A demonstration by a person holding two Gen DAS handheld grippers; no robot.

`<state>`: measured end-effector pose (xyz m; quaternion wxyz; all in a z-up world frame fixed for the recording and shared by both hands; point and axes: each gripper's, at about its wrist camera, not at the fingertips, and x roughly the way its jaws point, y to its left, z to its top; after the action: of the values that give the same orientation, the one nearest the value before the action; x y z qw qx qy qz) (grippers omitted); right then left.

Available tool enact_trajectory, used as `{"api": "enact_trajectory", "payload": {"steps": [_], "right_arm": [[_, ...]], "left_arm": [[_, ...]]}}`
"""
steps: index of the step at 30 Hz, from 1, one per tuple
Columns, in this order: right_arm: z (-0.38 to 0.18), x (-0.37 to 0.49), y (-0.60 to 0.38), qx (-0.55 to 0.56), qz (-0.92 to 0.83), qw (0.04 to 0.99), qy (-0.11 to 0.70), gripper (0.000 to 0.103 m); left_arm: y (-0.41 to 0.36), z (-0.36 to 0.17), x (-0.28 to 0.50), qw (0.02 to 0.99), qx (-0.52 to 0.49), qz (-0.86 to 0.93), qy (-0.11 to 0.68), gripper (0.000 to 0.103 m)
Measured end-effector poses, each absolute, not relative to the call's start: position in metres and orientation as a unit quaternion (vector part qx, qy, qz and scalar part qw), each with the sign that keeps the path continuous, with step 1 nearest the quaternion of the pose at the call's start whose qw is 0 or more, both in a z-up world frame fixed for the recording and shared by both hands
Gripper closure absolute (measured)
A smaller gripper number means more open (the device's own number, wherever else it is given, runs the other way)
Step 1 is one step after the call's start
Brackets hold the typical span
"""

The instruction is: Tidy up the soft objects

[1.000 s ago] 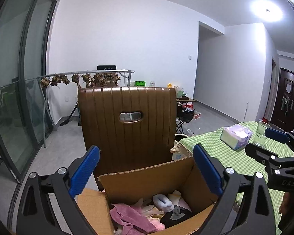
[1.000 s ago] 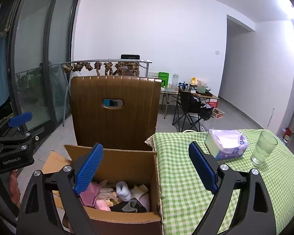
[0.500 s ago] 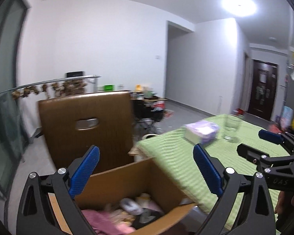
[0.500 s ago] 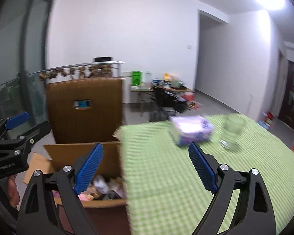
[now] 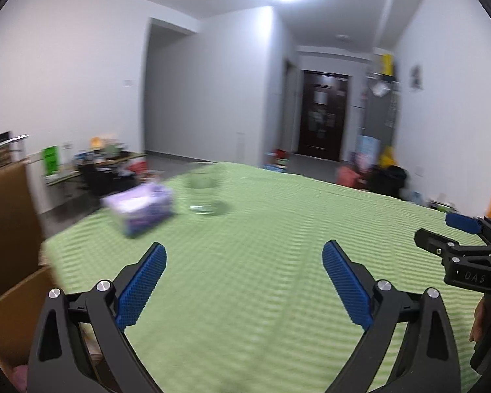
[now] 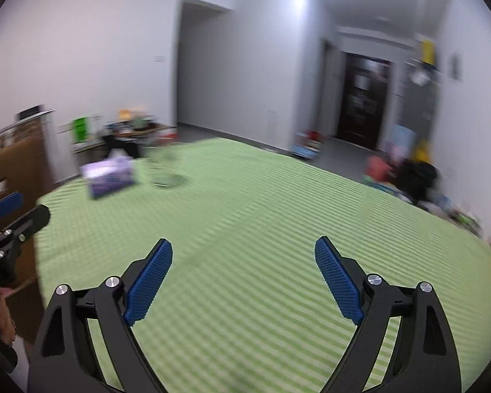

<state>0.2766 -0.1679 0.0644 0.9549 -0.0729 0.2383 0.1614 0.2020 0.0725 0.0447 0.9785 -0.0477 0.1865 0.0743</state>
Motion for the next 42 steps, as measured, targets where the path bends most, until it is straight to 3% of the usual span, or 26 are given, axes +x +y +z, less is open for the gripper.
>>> {"api": "enact_trajectory", "payload": {"steps": [7,15,25,42], "right_arm": [[0.056,0.266,-0.272,-0.029,0.049,0.962,0.268,0.018],[0.061,0.253,-0.302,-0.012,0.021,0.964,0.265,0.018],[0.056,0.223,-0.303,-0.008,0.016,0.963,0.270,0.018],[0.060,0.104,-0.279,0.016,0.038,0.967,0.253,0.018]], "left_arm": [[-0.004,0.045,0.232,0.982,-0.037,-0.012,0.186,0.010],[-0.031,0.044,0.234,0.981,-0.030,-0.038,0.187,0.010],[-0.017,0.055,0.202,0.981,-0.024,-0.052,0.186,0.010],[0.020,0.059,0.068,0.982,-0.027,-0.026,0.184,0.010]]}}
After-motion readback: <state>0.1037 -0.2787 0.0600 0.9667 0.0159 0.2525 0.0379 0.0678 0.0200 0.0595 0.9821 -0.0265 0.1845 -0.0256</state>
